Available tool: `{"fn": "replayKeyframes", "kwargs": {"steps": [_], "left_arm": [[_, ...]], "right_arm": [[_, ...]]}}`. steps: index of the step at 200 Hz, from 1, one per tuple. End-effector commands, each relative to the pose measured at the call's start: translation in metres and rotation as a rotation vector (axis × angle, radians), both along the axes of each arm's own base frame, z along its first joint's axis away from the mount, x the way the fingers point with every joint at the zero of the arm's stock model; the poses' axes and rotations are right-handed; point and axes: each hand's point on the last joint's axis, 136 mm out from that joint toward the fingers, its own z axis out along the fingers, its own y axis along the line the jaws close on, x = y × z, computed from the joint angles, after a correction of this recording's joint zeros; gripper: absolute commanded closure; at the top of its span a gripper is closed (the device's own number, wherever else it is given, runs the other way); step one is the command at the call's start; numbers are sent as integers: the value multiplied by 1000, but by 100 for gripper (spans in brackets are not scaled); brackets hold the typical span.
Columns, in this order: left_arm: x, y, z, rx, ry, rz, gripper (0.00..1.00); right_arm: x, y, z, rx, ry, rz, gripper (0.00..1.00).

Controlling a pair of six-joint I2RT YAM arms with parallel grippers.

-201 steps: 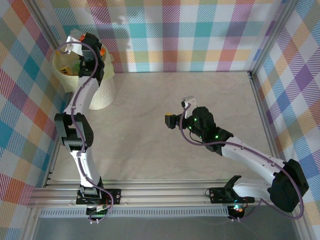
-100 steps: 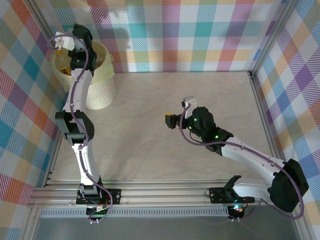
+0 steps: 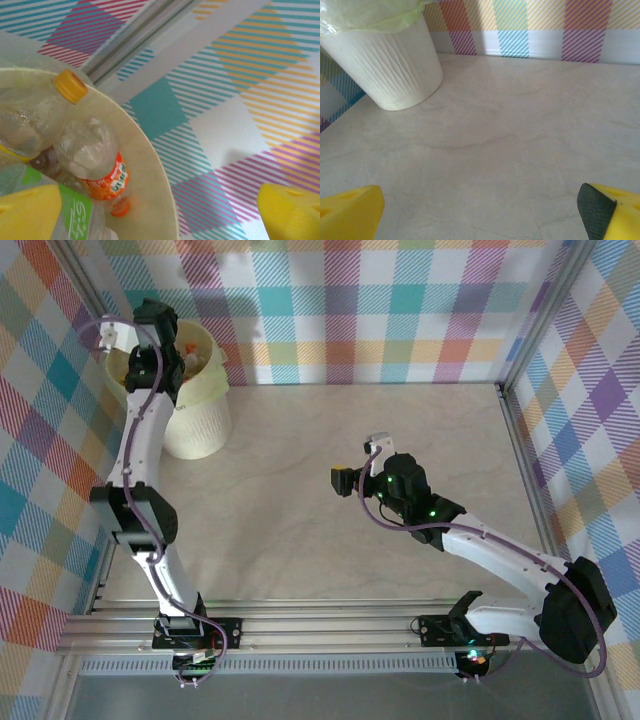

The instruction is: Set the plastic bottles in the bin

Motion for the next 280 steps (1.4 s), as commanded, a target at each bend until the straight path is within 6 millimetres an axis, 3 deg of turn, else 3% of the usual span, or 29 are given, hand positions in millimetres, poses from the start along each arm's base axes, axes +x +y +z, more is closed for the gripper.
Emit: {"fn": "replayKeyframes", "kwargs": {"steps": [1, 44, 81, 123, 146, 170, 225, 253, 280], "left_arm": [[-23, -20, 50, 40, -157, -148, 0], [-60, -60, 49, 133, -111, -391, 0], [-111, -83, 21, 149, -64, -530, 0], [-172, -88, -20, 249, 52, -573, 0], [-190, -90, -54, 315, 127, -603, 0], [-206, -77, -94, 339, 232, -545, 0], [-227, -30, -177, 388, 407, -296, 0], [-218, -27, -221, 415, 506, -309, 0], [-205, -30, -261, 457, 580, -363, 0]], "right_arm": [[8, -13, 7, 28, -25, -92, 0], [11, -35, 4, 20, -42, -203, 0], [11, -50, 3, 10, -54, -267, 0], [12, -73, -3, -21, -47, -334, 0], [15, -96, -12, -71, -37, -393, 0], [17, -129, -23, -134, -19, -471, 0], [20, -208, -58, -235, 6, -649, 0], [18, -240, -83, -294, 52, -714, 0], [19, -253, -106, -274, 100, -689, 0]]}}
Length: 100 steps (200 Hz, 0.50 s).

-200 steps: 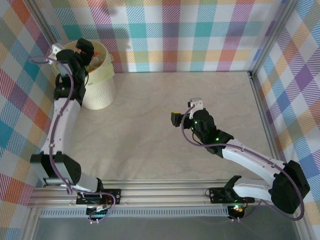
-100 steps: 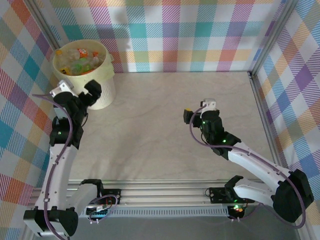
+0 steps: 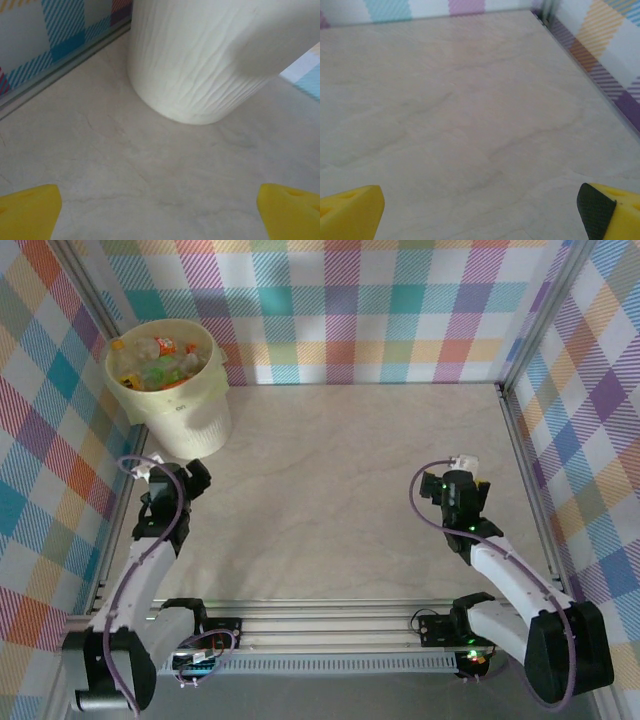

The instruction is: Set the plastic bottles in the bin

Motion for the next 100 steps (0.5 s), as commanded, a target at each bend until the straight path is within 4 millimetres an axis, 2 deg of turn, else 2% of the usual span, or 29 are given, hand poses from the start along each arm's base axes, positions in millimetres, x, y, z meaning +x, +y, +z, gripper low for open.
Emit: {"fn": "replayKeyframes", "kwargs": {"steps": [1, 22, 46, 63, 100], "left_arm": [[12, 7, -14, 76, 2, -7, 0], [19, 6, -34, 102, 27, -28, 0], [32, -4, -60, 117, 23, -115, 0], [43, -11, -73, 124, 20, -162, 0], [70, -25, -73, 135, -35, -262, 0]], "right_arm": [[5, -6, -11, 16, 3, 41, 0], [9, -8, -28, 83, 30, 86, 0], [17, -8, -45, 130, 46, 135, 0], [27, -4, -44, 148, 30, 189, 0], [47, 6, -32, 126, -91, 310, 0]]}}
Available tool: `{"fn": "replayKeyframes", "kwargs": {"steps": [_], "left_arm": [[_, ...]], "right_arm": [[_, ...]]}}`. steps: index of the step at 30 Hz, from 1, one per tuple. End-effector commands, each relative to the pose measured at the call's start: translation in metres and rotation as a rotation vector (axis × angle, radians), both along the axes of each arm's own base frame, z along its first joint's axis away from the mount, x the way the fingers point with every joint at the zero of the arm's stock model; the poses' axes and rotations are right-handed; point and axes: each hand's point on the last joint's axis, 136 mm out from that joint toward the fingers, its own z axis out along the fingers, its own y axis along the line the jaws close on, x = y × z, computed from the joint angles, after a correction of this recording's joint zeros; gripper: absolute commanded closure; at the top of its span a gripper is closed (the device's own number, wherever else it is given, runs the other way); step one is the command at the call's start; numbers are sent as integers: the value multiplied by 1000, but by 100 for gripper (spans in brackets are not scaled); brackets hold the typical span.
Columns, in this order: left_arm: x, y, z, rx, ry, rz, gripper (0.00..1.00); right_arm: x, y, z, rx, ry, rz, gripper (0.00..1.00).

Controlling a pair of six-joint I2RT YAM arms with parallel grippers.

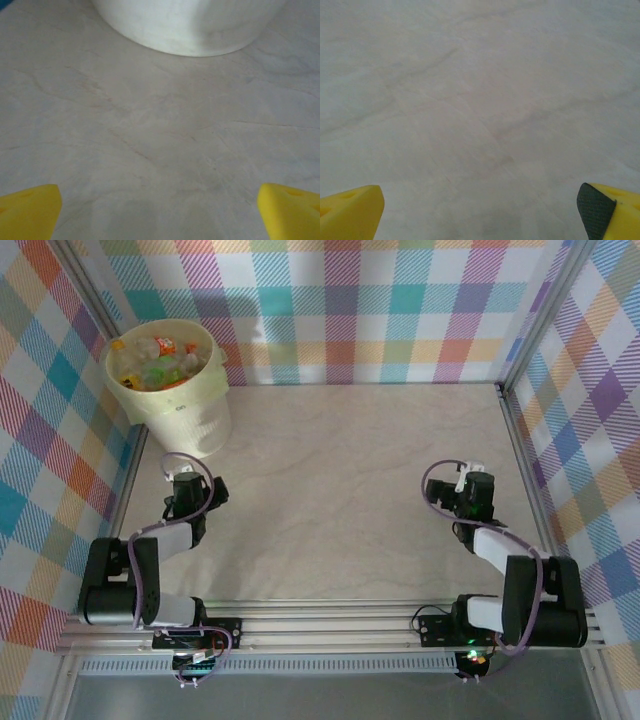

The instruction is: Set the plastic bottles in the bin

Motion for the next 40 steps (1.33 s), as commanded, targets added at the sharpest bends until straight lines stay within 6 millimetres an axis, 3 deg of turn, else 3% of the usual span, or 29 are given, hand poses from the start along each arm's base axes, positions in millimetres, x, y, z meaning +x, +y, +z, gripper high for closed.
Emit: {"fn": "replayKeyframes", "kwargs": {"steps": [1, 4, 8, 10, 16, 19, 21, 40], "left_arm": [[33, -10, 28, 17, -158, -102, 0], [37, -27, 28, 3, -167, -209, 0], [23, -41, 26, 22, -263, -287, 0], [26, -39, 22, 46, -302, -259, 0], [33, -37, 17, 158, -186, -174, 0], [33, -37, 16, 155, -187, -170, 0], [33, -37, 16, 157, -185, -171, 0], [33, -37, 16, 155, -185, -171, 0]], "right_arm": [[20, 18, 28, 2, -170, 138, 0], [27, 29, 37, 43, -219, 210, 0], [22, 40, 35, 61, -290, 274, 0], [18, 42, 32, 52, -322, 285, 0], [16, 40, 24, 40, -381, 266, 0], [39, 14, 13, 34, -244, 97, 0], [46, 22, 8, -24, -190, 99, 0], [46, 26, 8, -17, -194, 128, 0]]}}
